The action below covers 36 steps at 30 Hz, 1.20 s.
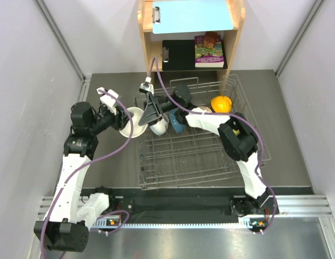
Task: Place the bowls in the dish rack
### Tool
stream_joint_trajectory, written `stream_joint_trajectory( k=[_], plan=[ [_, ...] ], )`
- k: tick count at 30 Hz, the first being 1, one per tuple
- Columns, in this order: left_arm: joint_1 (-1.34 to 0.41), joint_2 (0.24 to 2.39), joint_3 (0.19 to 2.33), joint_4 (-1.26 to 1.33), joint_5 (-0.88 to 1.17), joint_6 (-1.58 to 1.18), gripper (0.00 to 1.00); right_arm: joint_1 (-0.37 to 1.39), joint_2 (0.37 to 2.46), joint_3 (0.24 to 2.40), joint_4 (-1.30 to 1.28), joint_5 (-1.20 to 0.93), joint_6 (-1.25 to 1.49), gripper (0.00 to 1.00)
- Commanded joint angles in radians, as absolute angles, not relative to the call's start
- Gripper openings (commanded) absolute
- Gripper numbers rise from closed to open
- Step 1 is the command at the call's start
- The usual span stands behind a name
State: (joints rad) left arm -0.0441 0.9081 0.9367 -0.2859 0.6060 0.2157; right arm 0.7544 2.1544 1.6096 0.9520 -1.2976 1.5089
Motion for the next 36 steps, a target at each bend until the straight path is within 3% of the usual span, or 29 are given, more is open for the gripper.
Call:
stream_joint_trajectory(
  k=[1, 20, 24, 32, 36],
  plan=[
    [-0.041, 0.908, 0.934, -0.245, 0.621, 0.225, 0.50, 0.775, 2.102, 1.620, 1.022, -1.301, 1.486, 0.17],
    [-0.029, 0.904, 0.994, -0.351, 0.827, 0.252, 0.53, 0.736, 2.085, 1.595, 0.856, -1.262, 1.359, 0.09],
    [-0.029, 0.900, 0.988, -0.354, 0.825, 0.259, 0.43, 0.735, 2.080, 1.594, 0.815, -1.258, 1.324, 0.08],
    [-0.029, 0.900, 0.966, -0.342, 0.815, 0.265, 0.00, 0.735, 2.071, 1.603, 0.782, -1.256, 1.298, 0.08],
    [-0.029, 0.900, 0.960, -0.337, 0.824, 0.259, 0.00, 0.735, 2.069, 1.605, 0.781, -1.255, 1.296, 0.13]
  ],
)
